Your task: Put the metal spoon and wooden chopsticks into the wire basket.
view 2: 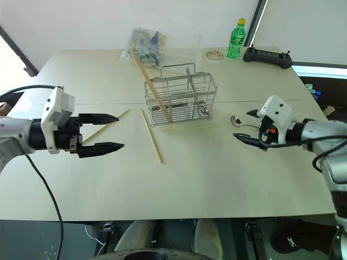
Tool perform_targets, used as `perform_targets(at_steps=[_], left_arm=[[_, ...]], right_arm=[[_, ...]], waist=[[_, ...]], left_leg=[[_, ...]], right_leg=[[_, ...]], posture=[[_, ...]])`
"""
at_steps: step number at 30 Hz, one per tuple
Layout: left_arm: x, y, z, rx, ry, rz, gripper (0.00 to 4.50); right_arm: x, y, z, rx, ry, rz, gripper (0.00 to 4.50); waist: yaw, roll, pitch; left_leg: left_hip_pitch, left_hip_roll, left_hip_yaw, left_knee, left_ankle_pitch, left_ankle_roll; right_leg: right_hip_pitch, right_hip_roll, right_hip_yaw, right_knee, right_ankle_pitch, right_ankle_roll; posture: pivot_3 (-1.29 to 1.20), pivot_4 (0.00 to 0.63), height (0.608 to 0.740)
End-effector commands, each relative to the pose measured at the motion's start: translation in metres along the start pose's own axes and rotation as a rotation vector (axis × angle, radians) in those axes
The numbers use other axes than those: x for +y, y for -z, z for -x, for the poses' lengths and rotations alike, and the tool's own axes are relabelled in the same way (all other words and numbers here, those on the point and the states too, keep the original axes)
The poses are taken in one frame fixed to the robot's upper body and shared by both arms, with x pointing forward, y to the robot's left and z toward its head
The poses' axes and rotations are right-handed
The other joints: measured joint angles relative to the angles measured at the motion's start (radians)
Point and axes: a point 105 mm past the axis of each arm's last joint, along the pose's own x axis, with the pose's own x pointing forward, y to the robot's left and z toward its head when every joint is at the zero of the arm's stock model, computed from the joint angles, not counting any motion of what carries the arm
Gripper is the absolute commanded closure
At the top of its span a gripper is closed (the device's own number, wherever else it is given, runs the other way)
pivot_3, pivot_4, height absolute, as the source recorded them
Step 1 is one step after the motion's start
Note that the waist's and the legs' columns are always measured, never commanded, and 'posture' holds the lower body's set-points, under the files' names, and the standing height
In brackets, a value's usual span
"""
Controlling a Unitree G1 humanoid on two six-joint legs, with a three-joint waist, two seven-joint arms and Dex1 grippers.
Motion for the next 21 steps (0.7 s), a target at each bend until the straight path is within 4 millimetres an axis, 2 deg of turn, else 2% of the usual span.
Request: perform_targets(at_steps=[1,4,10,16,21], left_arm=[[-0.001,-0.010,-0.008,-0.033,0.041,-0.025,0.05],[0.000,-0.015,-0.018,-0.043,0.040,-0.088,0.05],[-0.002,-0.025,-0.024,-0.108,0.035,-0.093,0.05],[-0.004,-0.032,-0.022,-0.122,0.018,-0.111,0.05],[-0.007,-0.033,-0.020,-0.124,0.001,-0.118,0.05]], right_arm=[[-0.018,0.001,0.000,0.031,-0.029,0.027,0.00],[-0.034,-0.001,-0.008,0.044,-0.040,0.008,0.00],[-0.058,0.021,-0.021,0.162,-0.041,0.015,0.00],[-0.062,0.046,-0.031,0.299,-0.077,0.033,0.00],[-0.066,0.056,-0.039,0.358,-0.049,0.032,0.00]], waist=[[-0.002,0.000,0.000],[-0.006,0.000,0.001],[-0.019,-0.001,0.001],[-0.022,-0.001,0.002],[-0.024,-0.001,0.002]], left_leg=[[-0.001,0.000,0.000,0.000,0.000,0.000],[-0.001,-0.001,0.000,-0.001,0.000,0.000],[-0.002,-0.002,0.001,0.000,0.000,0.000],[-0.001,-0.002,0.003,-0.001,0.000,0.000],[0.000,-0.003,0.006,0.000,0.000,0.000]], right_leg=[[0.000,0.000,0.000,0.000,0.000,0.000],[-0.001,0.000,0.000,-0.001,0.000,0.000],[-0.001,0.000,0.001,-0.001,0.002,0.004],[-0.002,0.000,0.004,0.000,0.003,0.004],[-0.002,0.001,0.008,0.000,0.004,0.006]], posture=[[0.00,0.150,0.713],[0.00,0.150,0.713],[0.00,0.150,0.713],[0.00,0.150,0.713],[0.00,0.150,0.713]])
